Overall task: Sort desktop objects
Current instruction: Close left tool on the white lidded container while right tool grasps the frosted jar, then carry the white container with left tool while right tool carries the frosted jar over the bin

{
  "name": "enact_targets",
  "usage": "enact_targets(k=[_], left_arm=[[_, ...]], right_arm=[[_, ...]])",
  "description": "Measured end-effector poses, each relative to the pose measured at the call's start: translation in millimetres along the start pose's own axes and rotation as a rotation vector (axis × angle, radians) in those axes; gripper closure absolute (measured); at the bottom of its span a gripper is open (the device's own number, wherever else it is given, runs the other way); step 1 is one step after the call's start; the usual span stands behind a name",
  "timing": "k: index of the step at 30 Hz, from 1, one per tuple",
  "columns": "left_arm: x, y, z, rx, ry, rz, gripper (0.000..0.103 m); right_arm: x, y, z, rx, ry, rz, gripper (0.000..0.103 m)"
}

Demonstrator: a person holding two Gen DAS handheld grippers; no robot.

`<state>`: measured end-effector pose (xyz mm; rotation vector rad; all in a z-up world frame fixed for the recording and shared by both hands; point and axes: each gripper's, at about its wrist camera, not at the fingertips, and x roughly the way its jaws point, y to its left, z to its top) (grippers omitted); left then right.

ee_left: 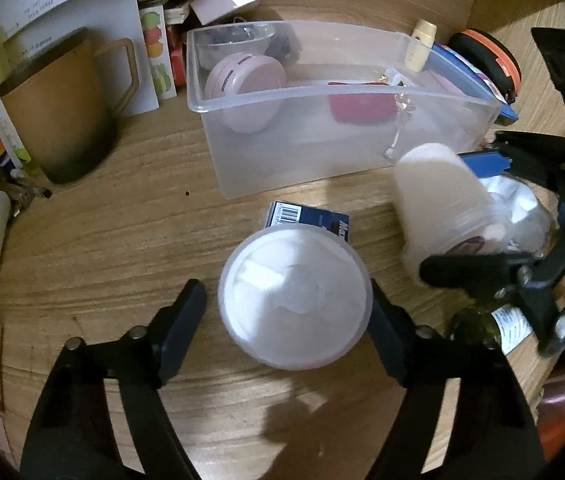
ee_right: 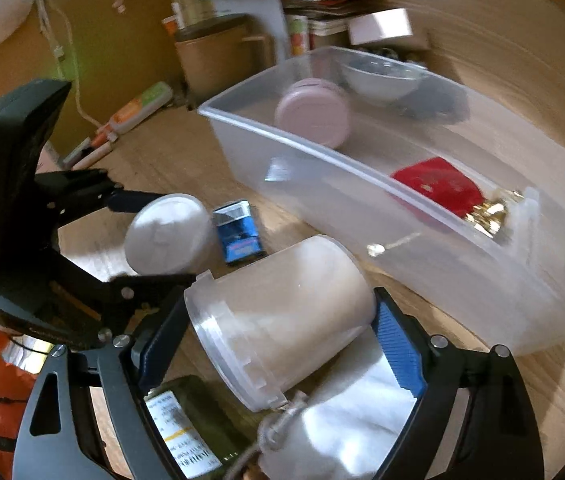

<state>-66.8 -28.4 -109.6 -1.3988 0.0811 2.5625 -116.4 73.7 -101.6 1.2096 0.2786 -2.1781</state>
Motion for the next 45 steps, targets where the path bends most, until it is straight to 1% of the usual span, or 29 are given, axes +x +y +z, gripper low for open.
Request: enact_targets(k=[1, 6, 13, 22, 26, 34, 38, 45], left_arm=[[-0.4, -1.3, -0.1, 0.008, -0.004, 0.007, 0.038], [-1.1, 0.2, -1.1, 0.010, -0.012, 0.023, 0.038], [-7.2, 9.4, -1.2, -0.018, -0.028, 0.055, 0.038], [-38.1, 18.8, 9.4, -0.043, -0.115, 0.074, 0.038], [-48.9, 24.5, 14.5, -0.056, -0.149, 0.093, 0.038], [-59.6, 26.9, 31.6, -0.064, -0.185, 0.118, 0.038], [-65.0, 21.8, 43.6, -0.043, -0.215, 0.134, 0.038], [-71.6, 10.8, 68.9, -0.002, -0.263, 0.149, 0.038]], right_arm=[[-2.0, -2.8, -0.2, 0.014, -0.004, -0.004, 0.017], [-19.0, -16.5, 0.4, 0.081, -0.042, -0.011, 0.017], [-43.3, -15.9, 7.7, 0.101, -0.107, -0.044, 0.017], [-82.9, -20.3, 9.9, 0.143, -0.198, -0.062, 0.017], [-97.8, -21.8, 7.3, 0.156, -0.230, -0.088, 0.017], [-116.8, -31.1, 2.4, 0.179, -0.267, -0.120, 0.017], [-122.4, -34.8, 1.7, 0.180, -0.285, -0.140, 0.017], [-124.9, -45.4, 1.9, 0.207, -0.308, -0.145, 0.017]])
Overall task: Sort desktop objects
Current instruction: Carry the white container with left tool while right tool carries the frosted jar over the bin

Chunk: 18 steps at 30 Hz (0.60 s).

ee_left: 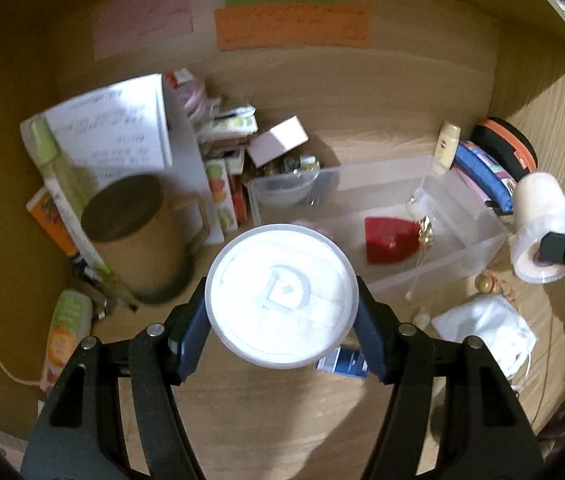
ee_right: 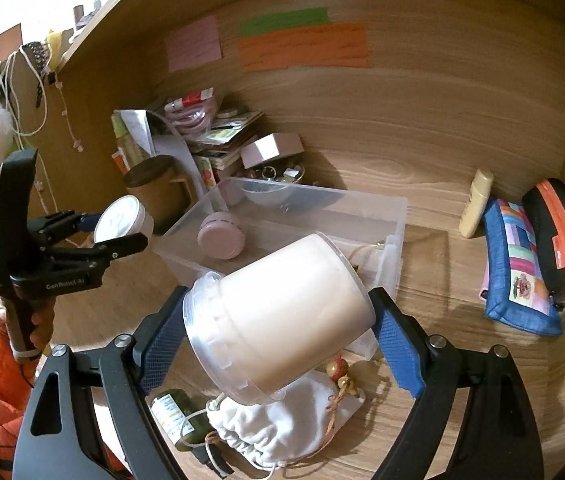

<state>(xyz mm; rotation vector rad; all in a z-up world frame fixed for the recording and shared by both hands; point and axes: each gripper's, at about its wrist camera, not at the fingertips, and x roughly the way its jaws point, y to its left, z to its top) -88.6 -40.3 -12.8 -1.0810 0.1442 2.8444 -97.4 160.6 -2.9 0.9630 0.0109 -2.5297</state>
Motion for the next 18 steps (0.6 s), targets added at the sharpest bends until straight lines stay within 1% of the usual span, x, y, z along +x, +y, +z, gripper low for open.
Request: enact_targets(k=[4, 8, 11, 18], left_arm=[[4.4, -7.2, 12.7, 0.019, -0.010, -0.008, 0.038], [11.3, -11.7, 24.4, 0.026, -0.007, -0.031, 0.038], [19.2, -15.0, 31.6, 0.032, 0.002, -0.047, 0.038], [43.3, -23.2, 43.2, 0.056, 0.037, -0.057, 0.038]], right_arm=[[3.3, -7.1, 4.2, 0.021, -0.012, -0.004, 0.017], [10.2, -14.9, 11.2, 0.039, -0.015, -0.001, 0.017], [19.2, -16.8, 15.6, 0.034, -0.003, -0.009, 0.017], [47.0, -24.3, 27.1, 0.050, 0.028, 0.002, 0.017]])
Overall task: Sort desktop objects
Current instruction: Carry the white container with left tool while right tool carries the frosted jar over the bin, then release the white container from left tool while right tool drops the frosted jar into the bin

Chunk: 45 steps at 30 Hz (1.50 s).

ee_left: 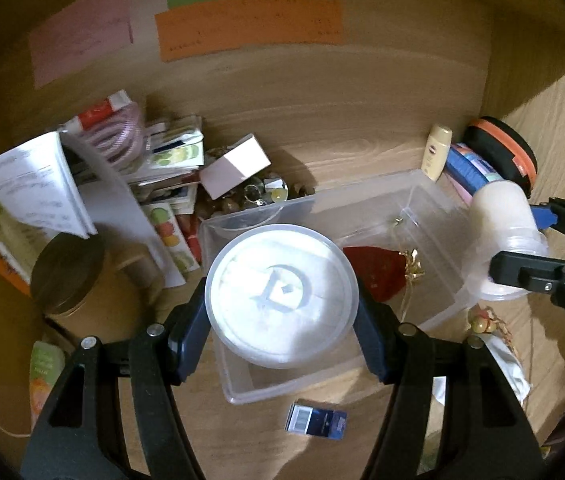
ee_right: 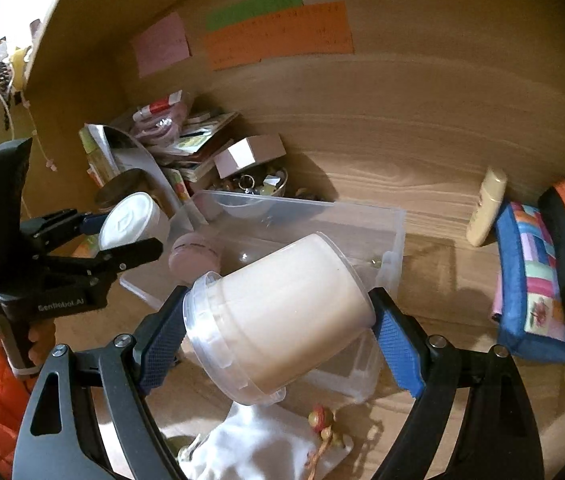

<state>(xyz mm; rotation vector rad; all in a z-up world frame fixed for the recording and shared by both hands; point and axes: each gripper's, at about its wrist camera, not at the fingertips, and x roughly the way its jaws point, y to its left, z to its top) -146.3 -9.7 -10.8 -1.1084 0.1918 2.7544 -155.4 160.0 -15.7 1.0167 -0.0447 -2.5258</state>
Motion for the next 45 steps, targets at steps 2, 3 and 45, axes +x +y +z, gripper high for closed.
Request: enact_targets(k=[2, 3, 45], left_arm=[[7.3, -2.7, 2.1, 0.008, 0.011, -0.004, 0.038], [11.3, -3.3, 2.4, 0.012, 0.019, -0.008, 0.038], [68.1, -10.4, -3.8, 0.112, 0.092, -0.025, 0.035]], right_arm=[[8.3, -2.4, 3.0, 0.005, 0.013, 0.009, 0.017], [13.2, -4.3, 4.7, 0.010, 0.022, 0.018, 0.018], [71.3, 23.3, 20.7, -0.152, 0.130, -0.069, 0.017]])
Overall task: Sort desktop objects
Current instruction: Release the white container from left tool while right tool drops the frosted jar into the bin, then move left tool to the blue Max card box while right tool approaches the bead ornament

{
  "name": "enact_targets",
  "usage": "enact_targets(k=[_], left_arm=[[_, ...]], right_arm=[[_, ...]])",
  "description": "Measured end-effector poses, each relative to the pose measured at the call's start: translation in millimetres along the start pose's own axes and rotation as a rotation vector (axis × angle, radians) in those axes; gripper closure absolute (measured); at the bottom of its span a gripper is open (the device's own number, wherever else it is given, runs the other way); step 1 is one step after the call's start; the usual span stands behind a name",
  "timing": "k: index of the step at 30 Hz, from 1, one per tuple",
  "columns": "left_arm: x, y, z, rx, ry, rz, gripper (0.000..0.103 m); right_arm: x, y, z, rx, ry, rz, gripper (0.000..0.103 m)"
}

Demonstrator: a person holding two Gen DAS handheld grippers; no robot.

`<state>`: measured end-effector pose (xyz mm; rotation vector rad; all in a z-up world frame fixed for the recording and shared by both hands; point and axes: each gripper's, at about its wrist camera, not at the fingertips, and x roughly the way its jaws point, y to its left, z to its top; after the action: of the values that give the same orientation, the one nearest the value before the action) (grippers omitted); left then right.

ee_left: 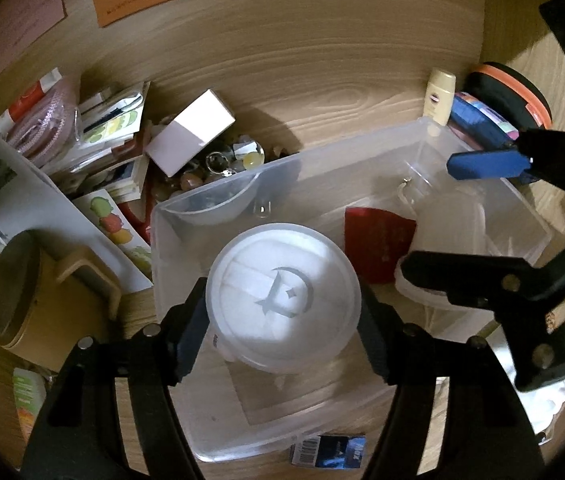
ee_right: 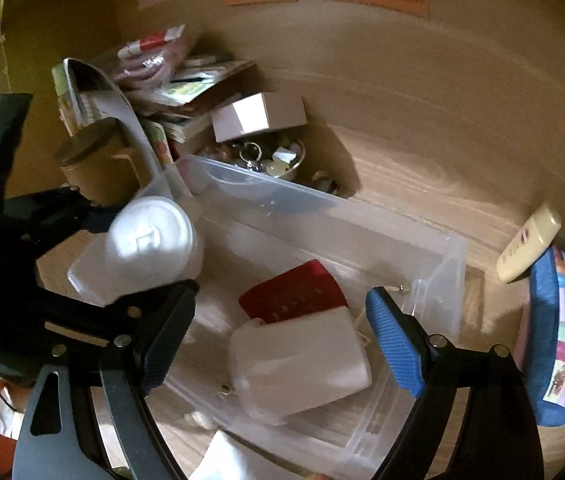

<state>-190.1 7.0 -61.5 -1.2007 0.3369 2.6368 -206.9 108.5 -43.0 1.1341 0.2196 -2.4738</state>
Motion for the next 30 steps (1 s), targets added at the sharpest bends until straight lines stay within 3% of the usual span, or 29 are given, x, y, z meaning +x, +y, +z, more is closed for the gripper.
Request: enact_targets(k=[13, 30], left_arm=[[-37.8, 17.7, -4.0, -0.006, -0.079, 0.022, 0.029], [-70.4, 25.9, -35.5, -0.030, -0.090, 0.036, 0.026]], right_arm=[[-39.3, -13.3, -16.4, 0.085, -0.040, 0.004, 0.017], [-96.1, -21.1, -47.7, 0.159, -0.114, -0.016, 0.017]])
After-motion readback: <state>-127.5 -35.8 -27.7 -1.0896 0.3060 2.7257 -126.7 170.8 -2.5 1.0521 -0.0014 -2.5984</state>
